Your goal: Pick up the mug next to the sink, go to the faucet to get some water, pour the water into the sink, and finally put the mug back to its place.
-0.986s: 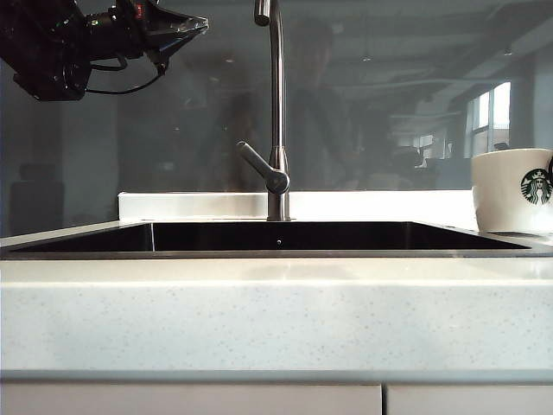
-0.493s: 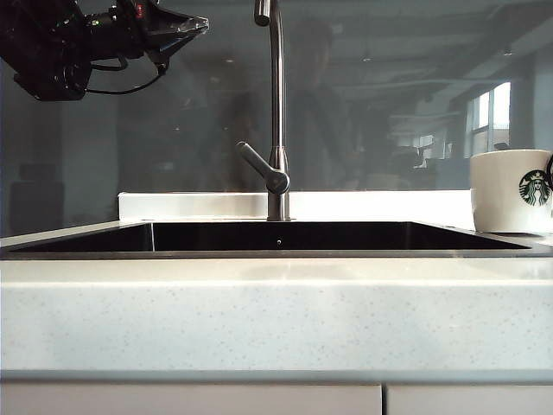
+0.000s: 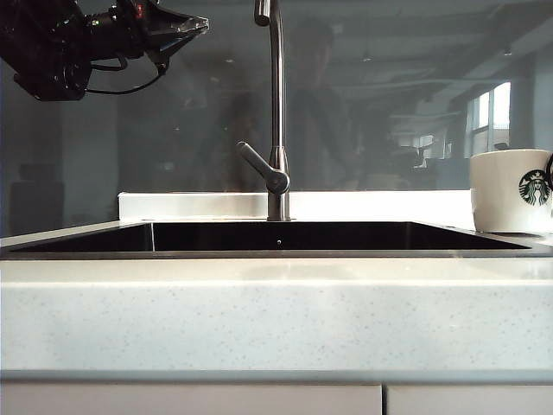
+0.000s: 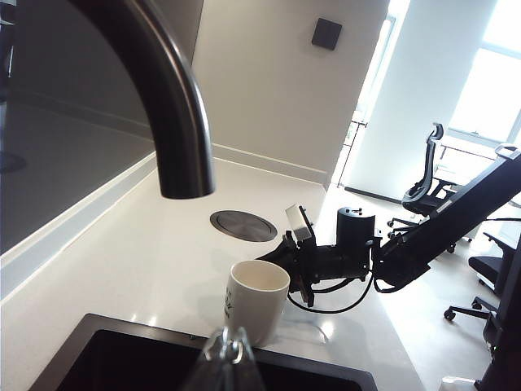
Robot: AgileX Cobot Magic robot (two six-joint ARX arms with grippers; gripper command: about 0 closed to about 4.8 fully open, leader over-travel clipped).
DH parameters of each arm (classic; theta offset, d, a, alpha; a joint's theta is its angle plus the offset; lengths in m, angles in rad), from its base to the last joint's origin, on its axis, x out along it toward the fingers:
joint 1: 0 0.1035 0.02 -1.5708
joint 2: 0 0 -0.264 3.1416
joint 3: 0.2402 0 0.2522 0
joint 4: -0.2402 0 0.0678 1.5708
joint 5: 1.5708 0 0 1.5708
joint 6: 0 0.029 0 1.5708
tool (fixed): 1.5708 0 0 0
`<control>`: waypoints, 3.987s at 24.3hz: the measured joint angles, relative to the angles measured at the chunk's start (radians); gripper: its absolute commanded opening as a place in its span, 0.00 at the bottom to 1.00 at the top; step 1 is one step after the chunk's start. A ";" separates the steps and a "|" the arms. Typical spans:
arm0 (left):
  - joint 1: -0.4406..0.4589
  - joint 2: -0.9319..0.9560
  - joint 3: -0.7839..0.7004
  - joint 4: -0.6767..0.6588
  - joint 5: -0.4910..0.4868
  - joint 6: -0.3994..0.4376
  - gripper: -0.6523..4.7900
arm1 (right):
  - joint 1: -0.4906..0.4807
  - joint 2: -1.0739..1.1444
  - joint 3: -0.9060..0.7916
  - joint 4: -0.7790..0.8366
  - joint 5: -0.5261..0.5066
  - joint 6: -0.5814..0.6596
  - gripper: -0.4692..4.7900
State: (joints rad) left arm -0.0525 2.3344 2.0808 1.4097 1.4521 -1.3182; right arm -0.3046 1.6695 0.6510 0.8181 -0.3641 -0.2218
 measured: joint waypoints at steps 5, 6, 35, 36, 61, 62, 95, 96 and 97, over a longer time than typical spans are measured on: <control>0.000 0.000 0.000 0.000 0.000 0.000 0.12 | -0.001 0.000 0.000 0.003 0.005 0.000 0.14; 0.000 0.000 0.000 0.000 0.000 0.000 0.12 | -0.001 0.000 0.000 0.003 0.006 0.000 0.14; -0.001 0.000 0.000 0.000 0.000 0.000 0.12 | -0.022 -0.057 0.001 -0.068 0.013 0.006 0.26; -0.001 0.000 0.000 0.000 0.000 0.000 0.12 | -0.022 -0.057 0.000 -0.069 0.013 0.005 0.26; -0.001 0.000 0.000 0.000 0.000 0.000 0.12 | -0.015 -0.159 0.002 -0.206 0.074 0.006 0.38; -0.002 0.000 0.000 0.000 0.000 0.000 0.12 | -0.018 -0.167 0.002 -0.208 0.073 0.005 0.38; -0.006 -0.357 -0.003 0.008 -0.005 -0.108 0.12 | -0.019 -0.985 -0.022 -0.704 0.019 0.201 0.08; -0.008 -0.380 -0.003 0.008 -0.005 -0.108 0.12 | -0.019 -1.004 -0.022 -0.706 0.019 0.203 0.08; -0.012 -0.415 -0.001 0.008 -0.005 -0.108 0.12 | -0.019 -1.020 -0.022 -0.708 0.019 0.203 0.08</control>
State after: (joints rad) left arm -0.0647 1.9194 2.0796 1.4178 1.4471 -1.4261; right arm -0.3237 0.6491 0.6292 0.1097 -0.3450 -0.0185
